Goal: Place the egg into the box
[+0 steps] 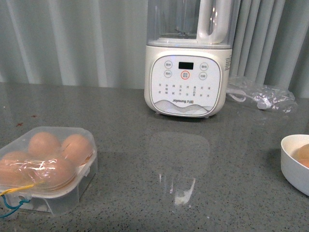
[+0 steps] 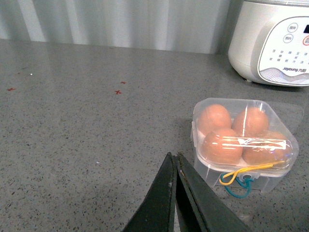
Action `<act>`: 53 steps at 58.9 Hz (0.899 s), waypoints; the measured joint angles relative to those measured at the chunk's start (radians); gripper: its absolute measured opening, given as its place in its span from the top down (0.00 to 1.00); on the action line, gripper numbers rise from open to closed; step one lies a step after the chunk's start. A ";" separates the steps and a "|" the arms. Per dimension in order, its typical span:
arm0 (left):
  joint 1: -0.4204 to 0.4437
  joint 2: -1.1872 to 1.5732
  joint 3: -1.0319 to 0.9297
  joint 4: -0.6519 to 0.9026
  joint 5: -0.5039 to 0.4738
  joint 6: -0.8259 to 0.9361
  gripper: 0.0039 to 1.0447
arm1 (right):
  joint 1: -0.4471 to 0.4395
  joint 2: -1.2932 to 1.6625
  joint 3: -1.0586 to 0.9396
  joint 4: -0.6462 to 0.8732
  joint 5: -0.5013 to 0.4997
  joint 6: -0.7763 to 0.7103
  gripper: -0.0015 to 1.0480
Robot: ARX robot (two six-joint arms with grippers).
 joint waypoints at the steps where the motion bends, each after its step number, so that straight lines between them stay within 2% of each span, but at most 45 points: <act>1: 0.000 -0.002 -0.002 -0.001 0.000 0.000 0.97 | 0.000 0.000 0.000 0.000 0.000 0.000 0.07; 16: 0.000 -0.058 -0.026 -0.032 0.000 0.000 0.97 | 0.000 0.000 0.000 0.000 0.000 0.000 0.07; 21: 0.000 -0.196 -0.039 -0.177 0.002 0.000 0.97 | 0.000 0.000 0.000 0.000 0.000 0.000 0.07; 44: -0.001 -0.245 -0.039 -0.180 -0.002 0.000 0.97 | 0.000 0.000 0.000 0.000 0.000 0.000 0.07; 46: -0.001 -0.245 -0.039 -0.181 -0.002 0.000 0.94 | 0.000 0.000 0.000 0.000 0.000 0.000 0.07; 53: -0.001 -0.245 -0.039 -0.180 -0.002 0.000 0.73 | 0.000 0.000 0.000 0.000 0.000 0.000 0.07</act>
